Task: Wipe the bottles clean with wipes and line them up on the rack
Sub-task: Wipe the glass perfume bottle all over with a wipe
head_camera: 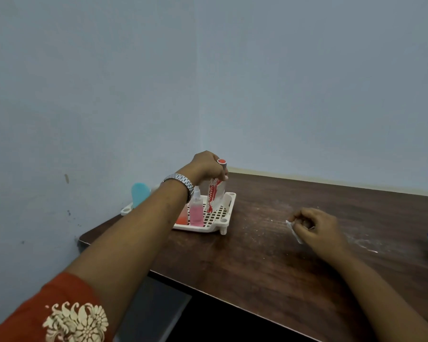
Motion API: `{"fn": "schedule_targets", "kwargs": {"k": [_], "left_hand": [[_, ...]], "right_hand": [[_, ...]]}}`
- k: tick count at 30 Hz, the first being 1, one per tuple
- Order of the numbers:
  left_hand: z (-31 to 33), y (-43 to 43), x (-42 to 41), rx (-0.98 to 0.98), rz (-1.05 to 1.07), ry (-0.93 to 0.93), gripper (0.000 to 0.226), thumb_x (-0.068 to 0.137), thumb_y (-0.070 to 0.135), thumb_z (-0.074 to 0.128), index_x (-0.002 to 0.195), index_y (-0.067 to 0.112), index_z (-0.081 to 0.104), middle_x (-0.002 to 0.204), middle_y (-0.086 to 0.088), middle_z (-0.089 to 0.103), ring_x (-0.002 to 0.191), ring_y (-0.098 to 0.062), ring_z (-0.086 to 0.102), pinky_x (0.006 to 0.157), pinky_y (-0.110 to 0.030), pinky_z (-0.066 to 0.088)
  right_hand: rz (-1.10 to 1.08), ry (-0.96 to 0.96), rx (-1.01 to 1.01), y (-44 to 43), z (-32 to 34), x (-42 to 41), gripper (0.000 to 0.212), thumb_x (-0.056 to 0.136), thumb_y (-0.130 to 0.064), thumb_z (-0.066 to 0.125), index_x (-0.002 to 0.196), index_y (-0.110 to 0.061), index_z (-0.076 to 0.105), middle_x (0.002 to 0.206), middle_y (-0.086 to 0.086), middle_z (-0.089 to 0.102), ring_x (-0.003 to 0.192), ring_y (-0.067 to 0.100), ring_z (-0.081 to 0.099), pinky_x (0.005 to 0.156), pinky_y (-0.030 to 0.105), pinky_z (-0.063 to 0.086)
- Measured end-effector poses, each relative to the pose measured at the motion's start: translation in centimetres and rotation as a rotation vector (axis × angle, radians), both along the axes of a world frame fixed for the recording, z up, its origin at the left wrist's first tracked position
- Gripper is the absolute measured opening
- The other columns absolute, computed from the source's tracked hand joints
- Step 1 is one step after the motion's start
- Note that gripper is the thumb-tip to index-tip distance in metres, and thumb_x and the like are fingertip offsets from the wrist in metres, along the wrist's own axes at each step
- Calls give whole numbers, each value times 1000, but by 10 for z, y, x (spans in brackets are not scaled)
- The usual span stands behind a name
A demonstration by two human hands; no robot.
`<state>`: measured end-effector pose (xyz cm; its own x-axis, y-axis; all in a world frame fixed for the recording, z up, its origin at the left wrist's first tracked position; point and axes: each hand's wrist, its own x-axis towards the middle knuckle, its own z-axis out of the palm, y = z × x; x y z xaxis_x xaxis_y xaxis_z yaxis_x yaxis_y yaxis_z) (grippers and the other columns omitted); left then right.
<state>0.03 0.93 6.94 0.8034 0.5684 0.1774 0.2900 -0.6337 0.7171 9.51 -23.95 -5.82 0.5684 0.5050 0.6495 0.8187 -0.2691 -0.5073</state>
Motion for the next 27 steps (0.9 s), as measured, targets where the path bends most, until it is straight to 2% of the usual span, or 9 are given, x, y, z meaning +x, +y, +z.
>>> {"fn": "schedule_targets", "kwargs": {"k": [3, 7, 9, 13, 18, 20, 23, 25, 27], "left_hand": [[-1, 1, 4, 116, 43, 65, 29, 74, 15, 80, 101, 7, 73, 103, -8, 71, 98, -20, 65, 87, -31, 54], [-3, 0, 4, 165, 26, 158, 28, 75, 16, 80, 100, 4, 72, 93, -7, 70, 81, -16, 63, 79, -25, 54], [-4, -2, 3, 214, 15, 212, 27, 75, 18, 80, 97, 3, 72, 90, -6, 69, 76, -15, 61, 71, -21, 52], [1, -1, 0, 285, 3, 282, 16, 76, 17, 79, 78, 9, 66, 79, -2, 62, 63, -10, 54, 48, -13, 40], [8, 3, -6, 300, -63, 324, 15, 75, 12, 80, 88, 10, 71, 78, 2, 64, 62, -4, 55, 43, -11, 41], [10, 4, -8, 291, -126, 342, 17, 77, 7, 78, 92, 9, 71, 87, 0, 64, 69, -6, 56, 50, -13, 44], [16, 6, -13, 183, -223, 384, 45, 80, -3, 71, 121, 14, 64, 109, -3, 59, 96, -14, 58, 68, -15, 47], [21, 9, -17, 156, -266, 381, 55, 83, -6, 65, 132, 18, 55, 127, -7, 55, 119, -22, 51, 86, -25, 44], [26, 15, -25, 180, -276, 274, 51, 88, -5, 59, 132, 19, 55, 136, -7, 53, 125, -21, 47, 92, -29, 38]], "right_hand": [[-2, -13, -1, -1, 0, 0, 19, 82, -3, 66, 77, -21, 65, 72, -9, 59, 72, 2, 57, 57, 7, 41], [-2, -4, -9, 0, 1, -3, 17, 83, -5, 66, 77, -21, 65, 72, -9, 61, 62, 7, 57, 57, 7, 41], [-2, 0, -21, 0, 1, -3, 16, 83, -5, 66, 78, -20, 65, 73, -8, 61, 61, 8, 57, 56, 8, 42], [-13, -10, -49, 0, 0, -1, 16, 85, -7, 65, 80, -22, 66, 75, -6, 63, 62, 6, 59, 53, 11, 42], [17, 21, -45, 1, 0, -3, 13, 86, -6, 64, 82, -18, 67, 75, -4, 63, 72, 0, 59, 59, 6, 43], [16, 31, -38, 1, 0, -5, 13, 86, -5, 64, 80, -17, 66, 72, -5, 63, 70, 0, 60, 59, 7, 44], [28, 60, -17, 0, 1, -6, 12, 87, -10, 65, 78, -19, 64, 63, -4, 64, 60, 5, 61, 58, 13, 47], [19, 87, 16, 1, 2, -8, 10, 87, -13, 65, 82, -21, 63, 66, -5, 64, 60, 6, 61, 56, 16, 46], [-7, 128, 76, 3, 3, -9, 7, 87, -18, 65, 90, -23, 64, 78, -5, 64, 69, 7, 60, 60, 16, 44]]}}
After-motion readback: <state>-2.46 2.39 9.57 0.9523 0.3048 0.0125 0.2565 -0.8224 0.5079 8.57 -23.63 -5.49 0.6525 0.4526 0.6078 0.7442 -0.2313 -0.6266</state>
